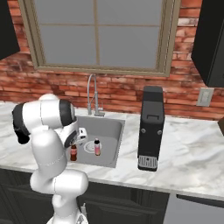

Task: Place the large bottle from the dining counter next to the other large bottle outside the sink, and place the small bottle from the dining counter next to the other small bottle inside the sink.

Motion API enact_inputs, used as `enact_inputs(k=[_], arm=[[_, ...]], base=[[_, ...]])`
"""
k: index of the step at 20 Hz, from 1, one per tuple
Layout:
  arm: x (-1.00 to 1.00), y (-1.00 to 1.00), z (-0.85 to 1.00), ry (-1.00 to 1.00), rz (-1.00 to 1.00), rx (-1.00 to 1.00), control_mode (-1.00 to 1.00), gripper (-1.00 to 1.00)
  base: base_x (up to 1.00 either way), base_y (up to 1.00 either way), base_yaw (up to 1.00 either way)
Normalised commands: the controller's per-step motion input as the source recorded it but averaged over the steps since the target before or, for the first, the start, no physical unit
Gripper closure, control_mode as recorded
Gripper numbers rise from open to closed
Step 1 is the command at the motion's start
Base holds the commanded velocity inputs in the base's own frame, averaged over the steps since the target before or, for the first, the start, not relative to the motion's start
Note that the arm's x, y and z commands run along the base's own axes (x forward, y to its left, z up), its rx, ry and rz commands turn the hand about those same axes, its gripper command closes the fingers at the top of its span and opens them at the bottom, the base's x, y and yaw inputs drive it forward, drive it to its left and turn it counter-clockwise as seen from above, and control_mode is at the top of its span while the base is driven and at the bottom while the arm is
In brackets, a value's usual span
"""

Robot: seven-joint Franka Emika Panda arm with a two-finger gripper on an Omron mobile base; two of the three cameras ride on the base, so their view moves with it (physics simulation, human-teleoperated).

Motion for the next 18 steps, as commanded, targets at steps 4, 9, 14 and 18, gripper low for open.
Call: enact_inputs(k=[4, 9, 14, 18], arm=[[-0.96, 0.18, -0.48, -0.06, 0.01, 0.0, -1.0, -1.0], [-0.13, 0.03, -0.19, -0.04, 0.0, 0.02, -1.0, -1.0], [0.14, 0.0, 0.03, -0.02, 0.0, 0.05, -1.0, -1.0], [-0.32, 0.0, 0.21, -0.02, 0.0, 0.06, -1.0, -1.0]], base=[[0.0, 0.0, 0.0], [0.0, 0.0, 0.0], [0.0, 0.0, 0.0], [0.0, 0.0, 0.0]])
